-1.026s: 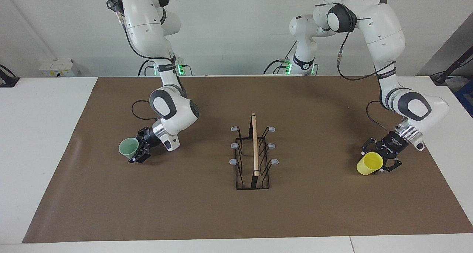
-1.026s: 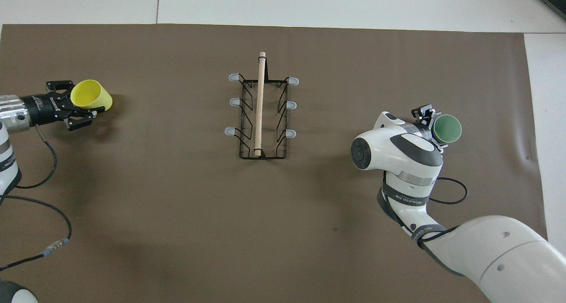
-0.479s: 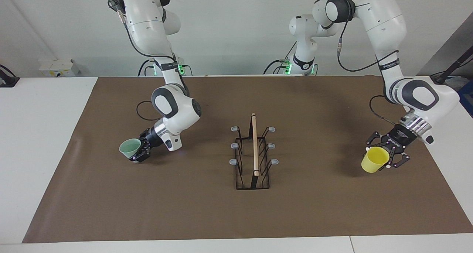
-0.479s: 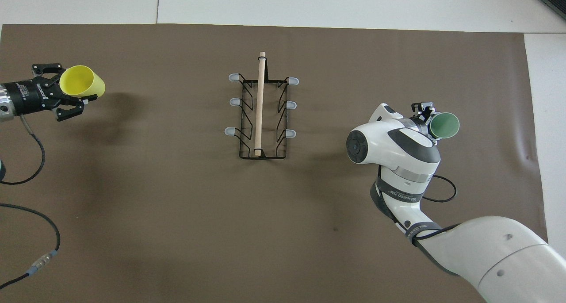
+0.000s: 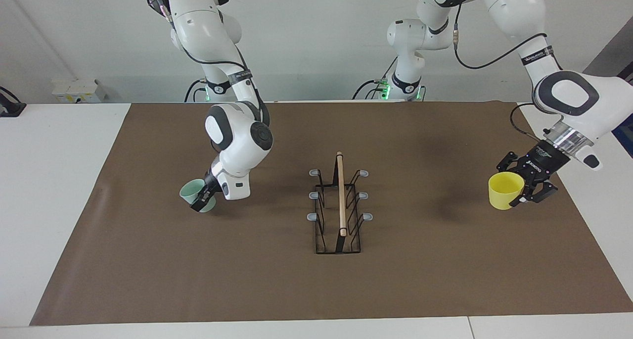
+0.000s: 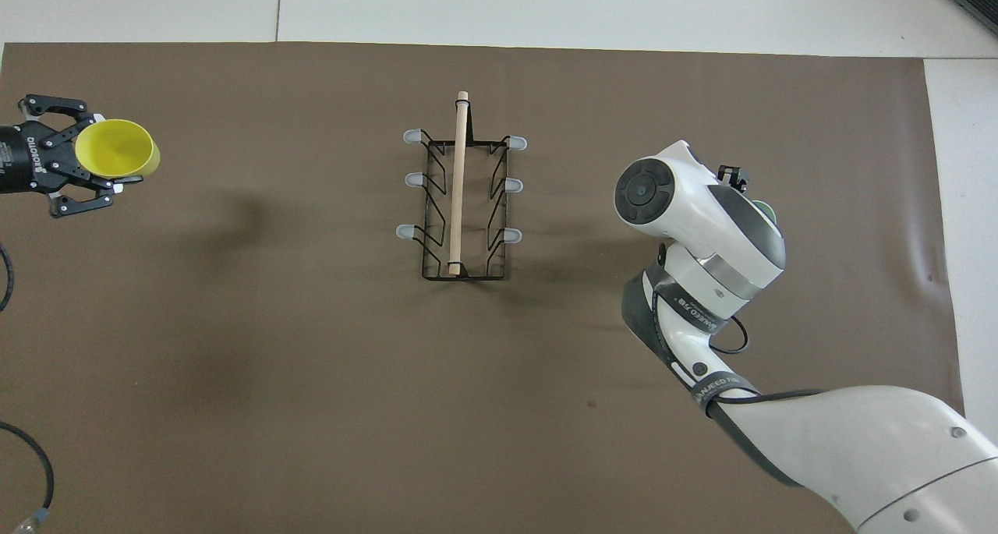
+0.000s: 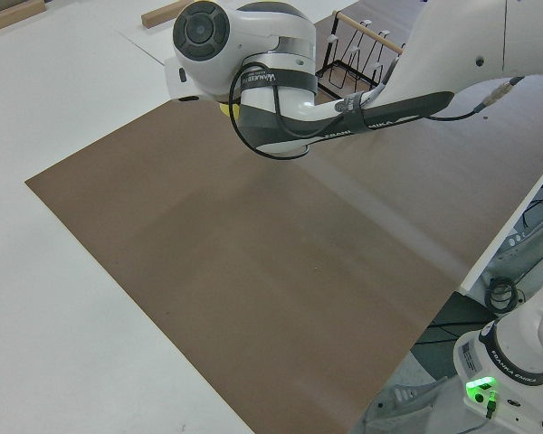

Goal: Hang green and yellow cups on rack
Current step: 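Carry the yellow cup to the rack while the right gripper carries the green cup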

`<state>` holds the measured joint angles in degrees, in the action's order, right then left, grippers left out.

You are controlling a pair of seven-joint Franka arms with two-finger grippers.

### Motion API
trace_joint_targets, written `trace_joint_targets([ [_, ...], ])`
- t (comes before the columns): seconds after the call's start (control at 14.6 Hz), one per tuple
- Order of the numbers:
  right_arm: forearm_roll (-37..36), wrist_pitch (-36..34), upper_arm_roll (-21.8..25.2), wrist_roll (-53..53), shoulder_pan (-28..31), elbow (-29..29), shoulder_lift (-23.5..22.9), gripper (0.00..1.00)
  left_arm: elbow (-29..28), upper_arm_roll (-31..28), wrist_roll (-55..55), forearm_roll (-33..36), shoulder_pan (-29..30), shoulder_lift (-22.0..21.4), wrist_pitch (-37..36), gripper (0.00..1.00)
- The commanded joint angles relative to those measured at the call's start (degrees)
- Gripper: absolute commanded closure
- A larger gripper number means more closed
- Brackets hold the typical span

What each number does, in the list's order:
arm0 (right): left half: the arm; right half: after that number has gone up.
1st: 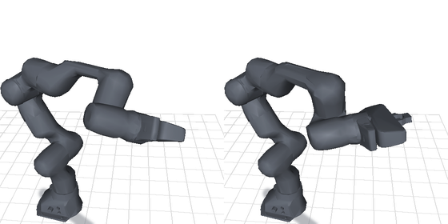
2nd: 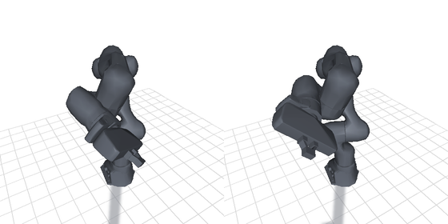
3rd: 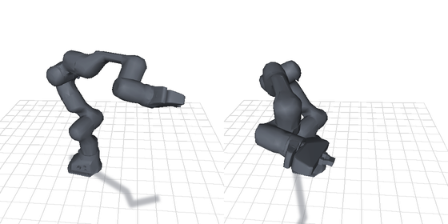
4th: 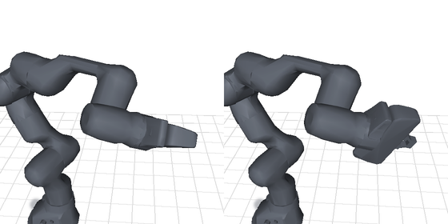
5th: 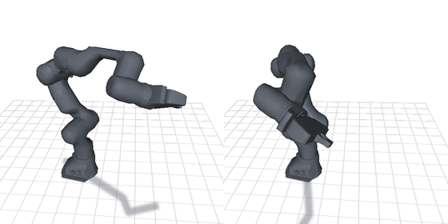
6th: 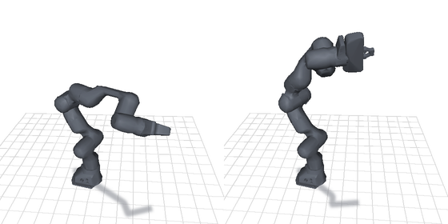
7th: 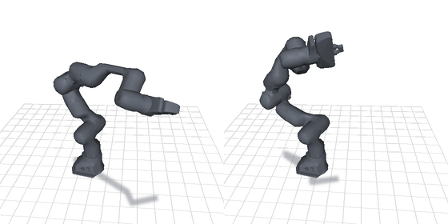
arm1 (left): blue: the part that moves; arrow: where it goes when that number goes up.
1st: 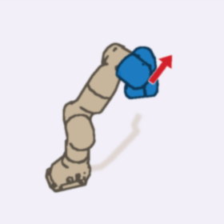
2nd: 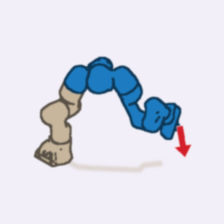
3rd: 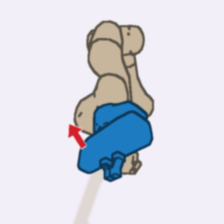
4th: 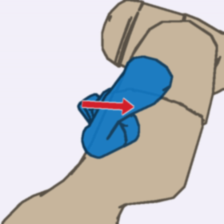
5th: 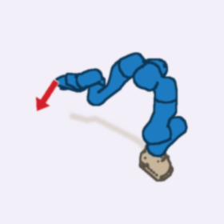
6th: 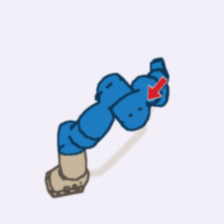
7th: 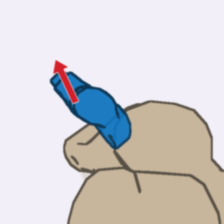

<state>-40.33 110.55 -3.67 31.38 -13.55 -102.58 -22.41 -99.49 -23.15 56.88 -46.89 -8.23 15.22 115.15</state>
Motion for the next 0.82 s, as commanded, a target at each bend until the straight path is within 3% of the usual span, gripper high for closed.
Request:
trace_joint_targets([
  [0.0,8.57,2.37,-0.55,1.84,1.77,1.06,3.67,1.00,-1.33,3.80,-0.28,10.19,-1.70,-3.17,1.66,1.00],
  [0.27,20.35,6.68,-0.55,1.76,2.12,0.63,8.95,1.00,-0.88,11.71,1.38,29.45,-1.70,-5.02,2.45,1.00],
  [0.55,33.89,12.65,-0.46,1.76,3.00,-0.86,13.34,1.00,0.52,18.65,3.06,43.07,-1.62,-4.94,2.71,1.00],
  [0.75,43.90,16.79,-0.46,2.02,3.35,-2.36,16.16,1.00,0.87,23.76,2.88,53.81,-1.61,-4.41,7.09,1.00],
])
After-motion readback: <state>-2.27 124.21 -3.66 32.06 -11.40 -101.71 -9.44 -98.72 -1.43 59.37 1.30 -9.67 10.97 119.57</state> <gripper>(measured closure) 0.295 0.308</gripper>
